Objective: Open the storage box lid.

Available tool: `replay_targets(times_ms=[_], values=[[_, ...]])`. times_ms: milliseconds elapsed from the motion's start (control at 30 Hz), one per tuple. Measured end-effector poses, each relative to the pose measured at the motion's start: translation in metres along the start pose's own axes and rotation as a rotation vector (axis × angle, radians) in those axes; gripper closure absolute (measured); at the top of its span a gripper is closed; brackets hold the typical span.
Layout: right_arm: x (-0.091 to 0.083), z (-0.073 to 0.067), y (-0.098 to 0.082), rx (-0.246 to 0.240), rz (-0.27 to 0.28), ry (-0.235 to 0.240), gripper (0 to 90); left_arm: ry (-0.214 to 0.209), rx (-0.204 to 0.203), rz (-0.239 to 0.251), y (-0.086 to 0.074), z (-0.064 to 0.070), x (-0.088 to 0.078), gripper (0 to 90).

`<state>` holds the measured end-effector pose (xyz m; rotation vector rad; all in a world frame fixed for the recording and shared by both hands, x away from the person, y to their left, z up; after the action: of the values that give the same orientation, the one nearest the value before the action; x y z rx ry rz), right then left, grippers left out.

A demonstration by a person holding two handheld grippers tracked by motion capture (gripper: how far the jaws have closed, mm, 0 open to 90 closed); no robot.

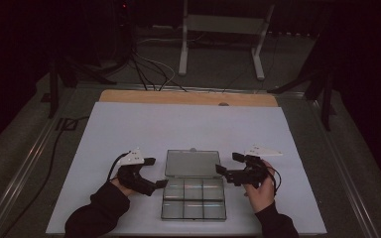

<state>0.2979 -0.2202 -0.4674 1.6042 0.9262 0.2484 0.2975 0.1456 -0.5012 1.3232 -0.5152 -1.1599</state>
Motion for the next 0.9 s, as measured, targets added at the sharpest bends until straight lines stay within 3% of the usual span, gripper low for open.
replay_targets(times_ms=[167, 733, 900], values=[[-0.010, 0.007, 0.003, -0.015, -0.002, 0.018, 3.5, -0.014, 0.013, -0.008, -0.003, 0.004, -0.004, 1.6], [-0.034, 0.030, -0.003, 0.005, -0.010, -0.014, 3.5, -0.037, 0.005, -0.020, -0.011, 0.008, -0.022, 0.6], [-0.041, 0.037, -0.006, 0.028, -0.010, -0.003, 3.5, -0.038, 0.013, -0.030, -0.014, 0.010, -0.025, 0.7]])
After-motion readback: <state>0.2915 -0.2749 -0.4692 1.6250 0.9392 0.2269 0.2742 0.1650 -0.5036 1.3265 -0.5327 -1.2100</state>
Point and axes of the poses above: each handheld gripper's, and its own axes: x roughly forward along the jaws, y roughly out of its top, z roughly to its right, the point moved 1 cm from there along x, roughly forward along the jaws, and after that the axes turned 12 degrees about z, right-handed, at the moved point
